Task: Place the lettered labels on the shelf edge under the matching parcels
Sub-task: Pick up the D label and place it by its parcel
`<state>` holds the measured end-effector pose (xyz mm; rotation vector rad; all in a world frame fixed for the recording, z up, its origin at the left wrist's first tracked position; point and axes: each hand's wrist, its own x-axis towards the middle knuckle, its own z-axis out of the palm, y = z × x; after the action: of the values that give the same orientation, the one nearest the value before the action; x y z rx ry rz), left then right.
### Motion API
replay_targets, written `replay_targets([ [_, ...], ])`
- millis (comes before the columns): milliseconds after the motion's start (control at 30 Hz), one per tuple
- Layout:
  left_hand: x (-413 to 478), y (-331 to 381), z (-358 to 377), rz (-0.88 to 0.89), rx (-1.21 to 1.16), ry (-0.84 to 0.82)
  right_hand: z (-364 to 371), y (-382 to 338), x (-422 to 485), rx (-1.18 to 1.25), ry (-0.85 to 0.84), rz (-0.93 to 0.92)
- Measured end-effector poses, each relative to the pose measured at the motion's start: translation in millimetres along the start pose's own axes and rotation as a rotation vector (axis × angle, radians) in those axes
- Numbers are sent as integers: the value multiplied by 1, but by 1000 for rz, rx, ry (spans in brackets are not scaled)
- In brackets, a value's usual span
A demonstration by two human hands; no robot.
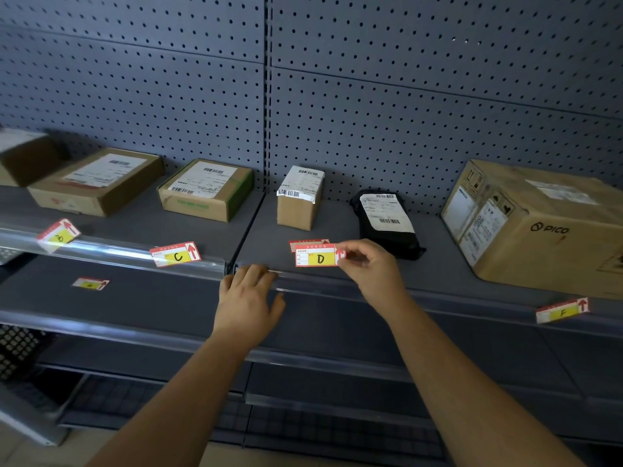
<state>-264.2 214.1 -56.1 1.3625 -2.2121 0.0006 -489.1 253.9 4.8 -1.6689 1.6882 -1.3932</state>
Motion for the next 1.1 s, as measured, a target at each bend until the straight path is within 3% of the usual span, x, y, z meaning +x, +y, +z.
replay_targets([
  [800, -1, -5, 6, 8, 10, -31, 3, -2, 0, -9, 3, 7],
  [1100, -2, -8, 0, 18, -61, 45, 6, -6, 1, -11, 11, 5],
])
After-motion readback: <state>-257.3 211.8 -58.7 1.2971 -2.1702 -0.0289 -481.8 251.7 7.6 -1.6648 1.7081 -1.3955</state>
